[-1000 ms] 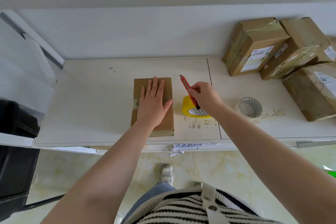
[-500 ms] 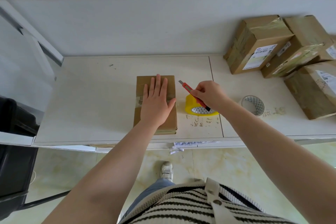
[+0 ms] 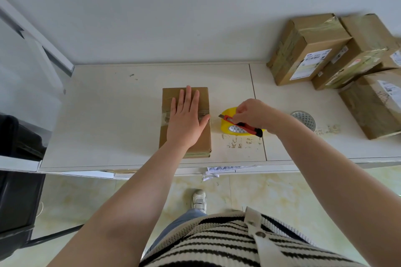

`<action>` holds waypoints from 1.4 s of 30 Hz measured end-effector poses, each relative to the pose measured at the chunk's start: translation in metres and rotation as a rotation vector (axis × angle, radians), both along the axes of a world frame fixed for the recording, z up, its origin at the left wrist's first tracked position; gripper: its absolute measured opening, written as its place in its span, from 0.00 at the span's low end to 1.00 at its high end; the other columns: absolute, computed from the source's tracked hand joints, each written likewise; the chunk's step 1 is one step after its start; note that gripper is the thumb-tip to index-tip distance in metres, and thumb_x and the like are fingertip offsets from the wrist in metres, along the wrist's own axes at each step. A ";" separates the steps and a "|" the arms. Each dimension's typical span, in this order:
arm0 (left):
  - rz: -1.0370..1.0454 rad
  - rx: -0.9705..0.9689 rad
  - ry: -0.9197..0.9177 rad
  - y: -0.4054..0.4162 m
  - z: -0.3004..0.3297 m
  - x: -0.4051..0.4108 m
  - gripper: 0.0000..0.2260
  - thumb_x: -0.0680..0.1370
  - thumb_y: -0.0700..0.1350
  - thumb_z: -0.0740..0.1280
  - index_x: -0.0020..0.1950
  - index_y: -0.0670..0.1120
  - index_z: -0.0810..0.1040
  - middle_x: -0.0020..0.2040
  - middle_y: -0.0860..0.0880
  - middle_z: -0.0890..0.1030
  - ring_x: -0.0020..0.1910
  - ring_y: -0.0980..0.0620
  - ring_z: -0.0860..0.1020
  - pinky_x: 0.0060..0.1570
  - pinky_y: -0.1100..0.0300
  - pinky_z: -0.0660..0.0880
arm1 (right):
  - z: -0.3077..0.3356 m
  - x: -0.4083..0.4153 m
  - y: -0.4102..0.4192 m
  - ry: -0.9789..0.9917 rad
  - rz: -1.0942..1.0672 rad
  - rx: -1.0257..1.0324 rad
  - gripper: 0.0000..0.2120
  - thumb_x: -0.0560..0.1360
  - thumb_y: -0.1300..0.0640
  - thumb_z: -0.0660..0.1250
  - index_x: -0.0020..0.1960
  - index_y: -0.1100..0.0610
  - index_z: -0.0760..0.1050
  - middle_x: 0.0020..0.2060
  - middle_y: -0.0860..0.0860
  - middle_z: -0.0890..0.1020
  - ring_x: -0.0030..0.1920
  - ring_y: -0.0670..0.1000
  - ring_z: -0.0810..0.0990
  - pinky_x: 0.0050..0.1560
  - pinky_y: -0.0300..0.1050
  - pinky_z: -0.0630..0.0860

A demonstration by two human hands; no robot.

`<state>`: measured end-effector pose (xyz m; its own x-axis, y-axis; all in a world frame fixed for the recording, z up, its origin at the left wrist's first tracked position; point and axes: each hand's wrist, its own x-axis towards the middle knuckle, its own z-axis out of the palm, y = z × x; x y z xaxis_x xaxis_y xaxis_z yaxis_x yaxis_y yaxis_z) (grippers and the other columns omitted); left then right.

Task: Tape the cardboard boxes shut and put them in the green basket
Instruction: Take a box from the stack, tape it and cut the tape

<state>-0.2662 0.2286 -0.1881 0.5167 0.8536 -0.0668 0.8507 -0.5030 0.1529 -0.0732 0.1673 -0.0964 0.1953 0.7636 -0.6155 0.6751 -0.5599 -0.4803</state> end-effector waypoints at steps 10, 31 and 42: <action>0.001 -0.004 0.001 -0.001 0.001 0.000 0.34 0.81 0.62 0.47 0.81 0.47 0.42 0.80 0.45 0.38 0.79 0.46 0.40 0.77 0.48 0.40 | -0.016 -0.014 0.003 -0.235 0.109 0.061 0.14 0.78 0.55 0.62 0.35 0.59 0.69 0.29 0.52 0.69 0.28 0.48 0.67 0.30 0.40 0.64; -0.015 0.014 0.015 -0.001 0.002 0.000 0.35 0.79 0.63 0.44 0.81 0.44 0.44 0.80 0.43 0.40 0.79 0.44 0.42 0.77 0.46 0.41 | -0.035 0.021 0.012 -0.153 -0.147 0.523 0.14 0.80 0.52 0.63 0.64 0.54 0.75 0.58 0.54 0.76 0.57 0.52 0.75 0.54 0.44 0.70; -0.030 0.036 0.005 -0.002 0.001 -0.001 0.34 0.81 0.62 0.49 0.81 0.43 0.47 0.80 0.42 0.43 0.80 0.43 0.45 0.77 0.46 0.43 | -0.015 0.002 0.044 -0.140 0.411 -0.159 0.25 0.73 0.57 0.70 0.66 0.39 0.72 0.65 0.48 0.71 0.63 0.53 0.70 0.57 0.46 0.68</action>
